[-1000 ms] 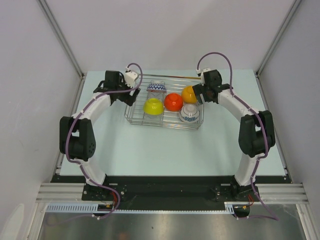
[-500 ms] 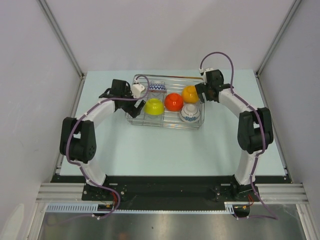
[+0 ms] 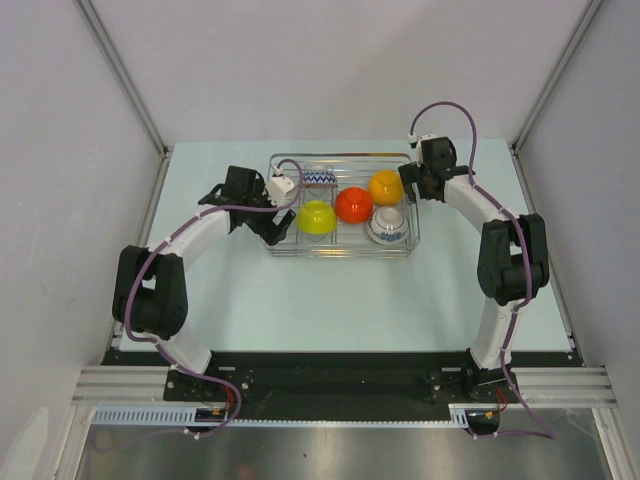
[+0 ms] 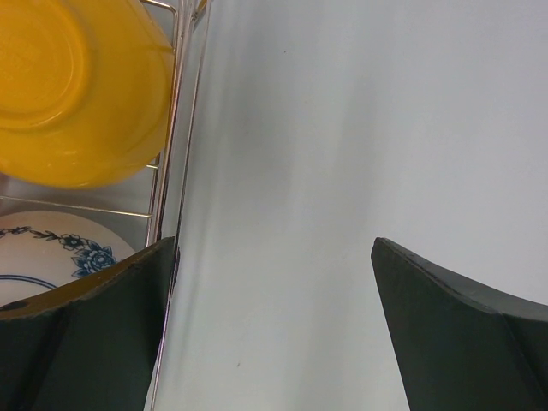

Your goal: Load the bowls into the dish rack

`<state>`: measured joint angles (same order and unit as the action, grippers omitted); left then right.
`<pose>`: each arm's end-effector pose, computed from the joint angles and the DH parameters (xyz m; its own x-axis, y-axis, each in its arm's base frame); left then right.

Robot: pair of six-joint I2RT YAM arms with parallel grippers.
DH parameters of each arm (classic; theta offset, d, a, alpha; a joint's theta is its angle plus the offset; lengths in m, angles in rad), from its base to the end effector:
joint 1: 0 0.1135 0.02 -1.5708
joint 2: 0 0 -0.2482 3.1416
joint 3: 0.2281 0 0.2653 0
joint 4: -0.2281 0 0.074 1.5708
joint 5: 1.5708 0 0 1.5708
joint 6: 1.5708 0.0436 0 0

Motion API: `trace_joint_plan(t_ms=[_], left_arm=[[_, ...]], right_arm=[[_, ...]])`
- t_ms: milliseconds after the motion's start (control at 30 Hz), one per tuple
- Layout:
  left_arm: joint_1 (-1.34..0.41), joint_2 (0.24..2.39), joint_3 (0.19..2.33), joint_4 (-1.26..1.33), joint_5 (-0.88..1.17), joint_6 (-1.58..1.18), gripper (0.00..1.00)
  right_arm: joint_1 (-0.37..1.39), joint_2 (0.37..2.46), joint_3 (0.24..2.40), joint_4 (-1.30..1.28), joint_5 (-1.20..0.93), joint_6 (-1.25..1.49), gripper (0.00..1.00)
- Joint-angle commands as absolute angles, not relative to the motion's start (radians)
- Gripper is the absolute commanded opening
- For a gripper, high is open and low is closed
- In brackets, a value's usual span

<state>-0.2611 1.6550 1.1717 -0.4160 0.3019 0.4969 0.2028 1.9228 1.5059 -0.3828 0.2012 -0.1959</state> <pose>0.3536 -0.1079 0.2033 -0.4622 0.5946 -0.6579 0.7343 0.6725 0.0920 0.4401 0.0816 0.2130 -0.6772 -0.3339 -0.6557 -0.1965 0.9408 -0.2762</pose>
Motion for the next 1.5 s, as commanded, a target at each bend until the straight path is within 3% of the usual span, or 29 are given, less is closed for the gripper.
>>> trace_joint_plan(t_ms=[0, 400, 900, 1200, 1467], left_arm=[[-0.282, 1.611, 1.160, -0.420, 0.350, 0.488, 1.00], [-0.298, 1.597, 1.183, -0.397, 0.316, 0.459, 1.00], [-0.256, 1.450, 1.402, -0.403, 0.176, 0.362, 1.00], [-0.033, 1.222, 1.296, -0.451, 0.249, 0.247, 1.00], [0.147, 0.937, 1.033, -0.388, 0.353, 0.235, 1.00]], right_arm=[[0.178, 1.919, 1.531, -0.368, 0.235, -0.210, 1.00], [0.175, 1.879, 1.523, -0.362, 0.195, -0.221, 1.00], [0.209, 1.726, 1.603, -0.454, 0.097, -0.228, 1.00], [0.084, 1.427, 1.554, -0.702, -0.259, -0.255, 1.00], [0.012, 1.077, 1.284, -0.756, -0.374, -0.327, 1.00]])
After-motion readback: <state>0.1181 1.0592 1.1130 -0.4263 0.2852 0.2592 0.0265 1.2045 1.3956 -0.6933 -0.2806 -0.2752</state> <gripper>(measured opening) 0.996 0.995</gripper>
